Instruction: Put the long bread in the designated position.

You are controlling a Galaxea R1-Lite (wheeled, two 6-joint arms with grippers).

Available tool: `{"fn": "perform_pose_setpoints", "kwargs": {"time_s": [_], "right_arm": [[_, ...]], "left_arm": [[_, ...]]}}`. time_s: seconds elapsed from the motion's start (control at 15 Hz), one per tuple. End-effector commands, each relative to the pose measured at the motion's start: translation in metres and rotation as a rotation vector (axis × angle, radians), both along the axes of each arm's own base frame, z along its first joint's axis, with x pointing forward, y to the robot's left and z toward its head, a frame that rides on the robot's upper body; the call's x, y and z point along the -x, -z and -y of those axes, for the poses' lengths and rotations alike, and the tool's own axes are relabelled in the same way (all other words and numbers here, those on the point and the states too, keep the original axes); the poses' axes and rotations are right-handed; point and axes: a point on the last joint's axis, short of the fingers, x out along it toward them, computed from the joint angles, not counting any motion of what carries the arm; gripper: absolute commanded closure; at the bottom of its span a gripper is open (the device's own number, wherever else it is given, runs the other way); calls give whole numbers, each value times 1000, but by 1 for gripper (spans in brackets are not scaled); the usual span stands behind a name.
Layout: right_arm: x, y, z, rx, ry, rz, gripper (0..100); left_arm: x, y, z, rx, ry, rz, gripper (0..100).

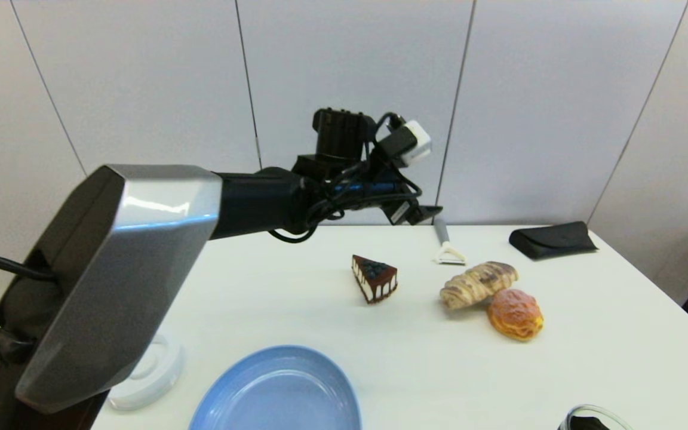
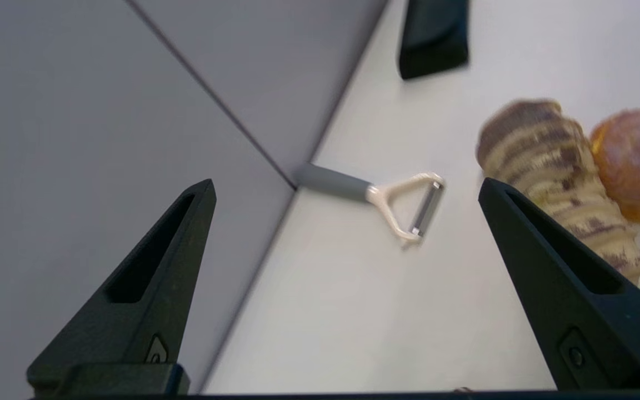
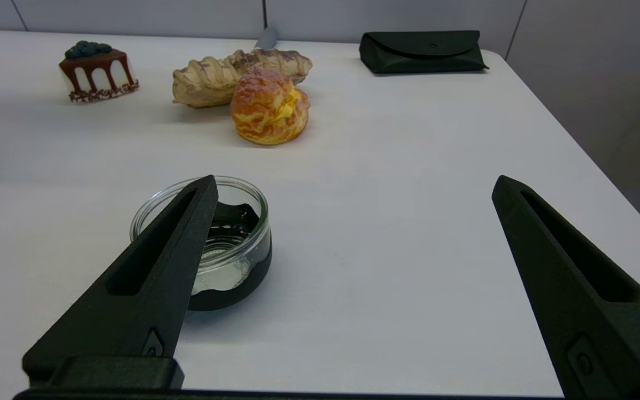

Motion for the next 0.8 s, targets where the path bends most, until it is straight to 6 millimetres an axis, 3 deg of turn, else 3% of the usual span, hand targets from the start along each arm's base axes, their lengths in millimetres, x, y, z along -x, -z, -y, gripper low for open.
{"fn": "perform_pose_setpoints", "kwargs": {"time_s": [0.07, 0.2, 0.27, 0.8], "right_arm": [[0, 0, 0, 1, -1, -1, 0], [0, 0, 0, 1, -1, -1, 0], [0, 0, 0, 1, -1, -1, 0], [0, 0, 0, 1, -1, -1, 0]], "left_arm": [[23, -81, -47, 97, -90, 105, 0], [32, -107, -65, 122, -143, 146, 0], [33, -110, -68, 127, -169, 154, 0], [40, -119, -70, 132, -179, 174, 0]]}}
